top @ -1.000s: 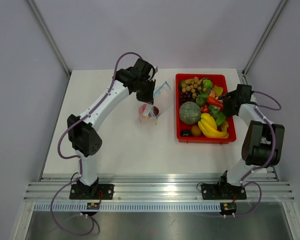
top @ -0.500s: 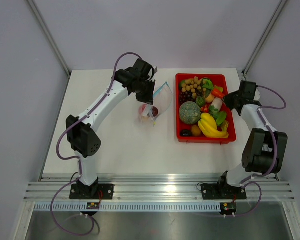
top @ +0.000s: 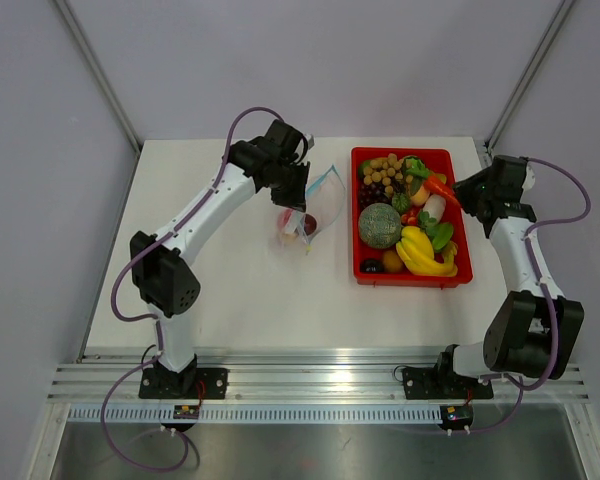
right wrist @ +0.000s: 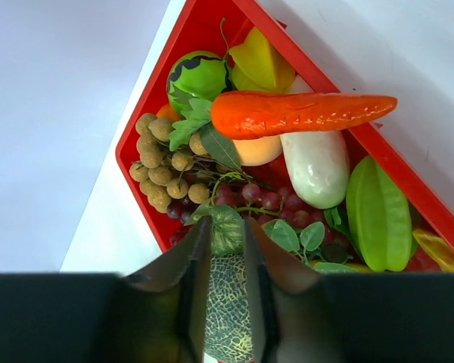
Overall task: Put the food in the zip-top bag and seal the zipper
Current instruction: Pick up the fake vegetable from the bin.
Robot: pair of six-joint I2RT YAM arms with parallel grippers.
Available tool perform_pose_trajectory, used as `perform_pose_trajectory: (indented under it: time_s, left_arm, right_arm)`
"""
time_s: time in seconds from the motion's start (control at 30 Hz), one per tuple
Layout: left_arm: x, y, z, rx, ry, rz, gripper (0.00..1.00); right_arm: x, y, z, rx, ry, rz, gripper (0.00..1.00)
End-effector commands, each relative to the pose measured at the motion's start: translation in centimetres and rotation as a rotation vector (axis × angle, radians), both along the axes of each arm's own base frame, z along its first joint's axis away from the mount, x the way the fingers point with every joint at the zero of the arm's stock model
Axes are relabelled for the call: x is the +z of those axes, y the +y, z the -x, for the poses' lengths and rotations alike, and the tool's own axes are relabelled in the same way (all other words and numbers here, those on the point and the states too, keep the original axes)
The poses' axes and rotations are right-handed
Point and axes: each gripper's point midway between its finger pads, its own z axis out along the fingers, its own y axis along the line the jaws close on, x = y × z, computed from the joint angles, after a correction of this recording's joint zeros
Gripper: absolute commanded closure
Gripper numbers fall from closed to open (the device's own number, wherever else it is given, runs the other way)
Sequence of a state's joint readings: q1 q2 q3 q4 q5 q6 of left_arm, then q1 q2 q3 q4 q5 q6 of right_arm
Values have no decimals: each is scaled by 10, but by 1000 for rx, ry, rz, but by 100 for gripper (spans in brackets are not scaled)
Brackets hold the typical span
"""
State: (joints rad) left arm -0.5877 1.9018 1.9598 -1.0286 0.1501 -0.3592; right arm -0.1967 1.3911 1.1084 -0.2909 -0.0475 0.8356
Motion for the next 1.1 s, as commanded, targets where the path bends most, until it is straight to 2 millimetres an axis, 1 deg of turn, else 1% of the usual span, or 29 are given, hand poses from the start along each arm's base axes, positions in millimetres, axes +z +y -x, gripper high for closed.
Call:
perform_pose_trajectory:
  time_s: [0.0, 0.03, 0.07, 0.1, 0.13, 0.17, 0.2, 0.23, 0.27, 0.3, 0.33, 0.37, 0.4, 0.43, 0.47, 0.53, 0.57, 0.63, 0.67, 0.77, 0.83, 0.87, 1.07]
  left_arm:
    - [28, -1, 1, -1, -65, 64, 100]
    - [28, 0, 1, 0, -67, 63, 100]
    - [28, 0, 1, 1, -66, 62, 100]
    - [28, -1, 0, 1, -66, 62, 100]
    - [28, 0, 0, 1, -68, 60, 100]
    - [27, -1, -1, 1, -68, 60, 100]
    - [28, -1, -1, 1, -70, 62, 100]
    - [27, -1, -2, 0, -69, 58, 100]
    - [27, -1, -1, -2, -68, 58, 100]
    - [26, -1, -2, -1, -66, 55, 100]
    - [27, 0, -2, -1, -69, 52, 100]
    - [26, 1, -1, -1, -67, 47, 100]
    - [25, 2, -1, -3, -68, 39, 100]
    - [25, 4, -1, 0, -69, 31, 100]
    - [24, 5, -1, 0, -69, 26, 100]
    - [24, 6, -2, -1, -74, 19, 100]
    - [24, 6, -2, -3, -76, 19, 100]
    - [23, 6, -2, -6, -75, 15, 100]
    - [23, 6, -2, -8, -74, 14, 100]
    - [22, 6, -3, -14, -77, 7, 100]
    - [21, 6, -3, -18, -75, 5, 100]
    - [21, 6, -3, -19, -74, 4, 100]
    - [17, 4, -1, -28, -62, 9, 100]
  right_arm:
    - [-6, 1, 0, 17, 13, -3, 63]
    - [-7, 0, -4, 15, 19, -3, 49]
    - [-8, 0, -3, 11, 25, -9, 44]
    - [-10, -1, -7, 3, 36, -18, 37]
    - [-13, 0, -10, -14, 43, -48, 29]
    - [-18, 0, -14, -27, 43, -70, 19]
    - [-19, 1, -17, -37, 35, -97, 15]
    - [-21, 4, -21, -68, 20, -164, 14]
    - [-17, 4, -30, -83, -26, -193, 14]
    - [-29, 6, -31, -101, -18, -229, 14]
    - [-31, 7, -35, -136, -33, -290, 14]
    - [-28, 6, -42, -146, -71, -312, 13]
    - [-38, 5, -44, -161, -66, -332, 13]
    - [-33, 3, -52, -180, -108, -360, 13]
    - [-41, 3, -55, -195, -95, -373, 13]
    - [-47, 0, -60, -222, -94, -397, 12]
    - [-53, 0, -65, -226, -88, -407, 12]
    - [-54, -2, -71, -237, -103, -426, 11]
    - [-62, -2, -72, -246, -92, -434, 10]
    - [-71, -6, -75, -278, -94, -444, 9]
    - [-71, -9, -77, -296, -107, -448, 8]
    - [-78, -11, -78, -305, -96, -451, 8]
    - [-89, -16, -82, -346, -107, -490, 8]
